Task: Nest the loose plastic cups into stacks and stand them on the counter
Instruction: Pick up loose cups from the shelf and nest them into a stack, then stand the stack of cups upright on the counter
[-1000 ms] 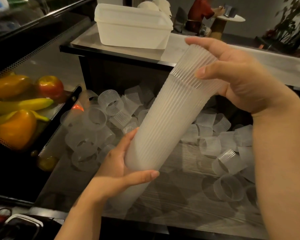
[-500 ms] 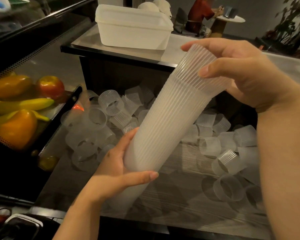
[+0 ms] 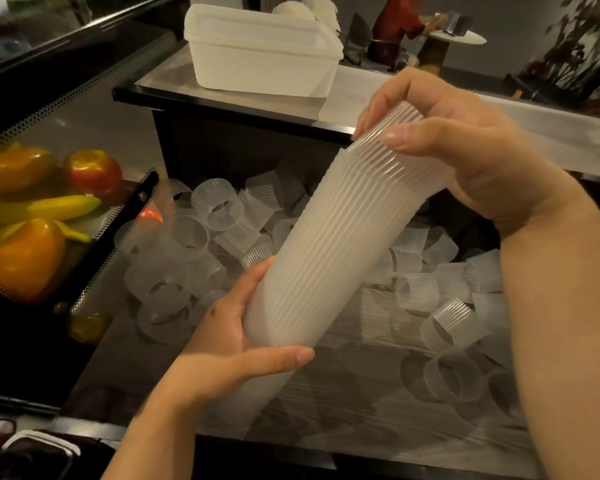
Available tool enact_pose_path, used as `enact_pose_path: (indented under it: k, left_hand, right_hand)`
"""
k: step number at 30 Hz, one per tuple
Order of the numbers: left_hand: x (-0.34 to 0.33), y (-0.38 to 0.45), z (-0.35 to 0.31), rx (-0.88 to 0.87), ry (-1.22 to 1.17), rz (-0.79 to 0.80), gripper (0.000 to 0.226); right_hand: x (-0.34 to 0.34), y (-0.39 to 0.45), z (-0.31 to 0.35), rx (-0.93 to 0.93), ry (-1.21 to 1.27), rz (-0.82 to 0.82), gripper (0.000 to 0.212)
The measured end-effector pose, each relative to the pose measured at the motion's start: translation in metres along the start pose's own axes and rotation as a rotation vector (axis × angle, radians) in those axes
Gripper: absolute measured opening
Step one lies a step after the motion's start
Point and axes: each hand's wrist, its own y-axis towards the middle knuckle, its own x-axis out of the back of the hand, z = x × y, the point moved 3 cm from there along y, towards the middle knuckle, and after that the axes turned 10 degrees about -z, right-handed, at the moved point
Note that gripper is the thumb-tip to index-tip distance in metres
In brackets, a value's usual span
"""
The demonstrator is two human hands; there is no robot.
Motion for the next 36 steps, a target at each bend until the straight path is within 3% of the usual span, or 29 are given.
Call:
enact_pose_path:
  k: [8, 16, 19, 21, 24, 27, 30, 33, 36]
  left_hand:
    - [0.0, 0.0, -0.003, -0.001, -0.018, 0.009, 0.094]
    - [-0.004, 0.003, -0.015, -0.042, -0.025, 0.005, 0.093]
    - [-0.006, 0.007, -0.018, -0.062, -0.035, 0.005, 0.091]
    - [-0.006, 0.012, -0.022, -0.085, -0.032, -0.025, 0.091]
    - [-0.008, 0.024, -0.034, -0.18, -0.055, -0.141, 0.092]
    - [-0.007, 0.038, -0.052, -0.278, -0.125, -0.27, 0.086]
    - [-0.006, 0.053, -0.07, -0.297, -0.077, -0.302, 0.094]
    - [-0.008, 0.069, -0.088, -0.301, -0.073, -0.27, 0.096]
    - [-0.009, 0.082, -0.102, -0.298, -0.049, -0.194, 0.116]
  right_hand:
    - [-0.006, 0.002, 0.005, -0.028, -0.116, 0.008, 0.031]
    - [-0.018, 0.005, 0.009, -0.052, -0.095, 0.058, 0.05]
    - [-0.016, 0.009, 0.011, -0.046, -0.066, -0.056, 0.057]
    - [-0.015, 0.009, 0.01, -0.012, 0.101, -0.256, 0.062]
    - [-0.02, -0.001, -0.004, -0.059, 0.436, -0.42, 0.085]
    - [-0.043, -0.015, -0.022, -0.169, 0.459, -0.25, 0.114]
    - [-0.068, -0.023, -0.027, -0.194, 0.327, -0.154, 0.104]
    - [-0.065, -0.019, -0.026, -0.217, 0.378, -0.3, 0.083]
    - [-0.041, -0.01, -0.017, -0.188, 0.372, -0.354, 0.082]
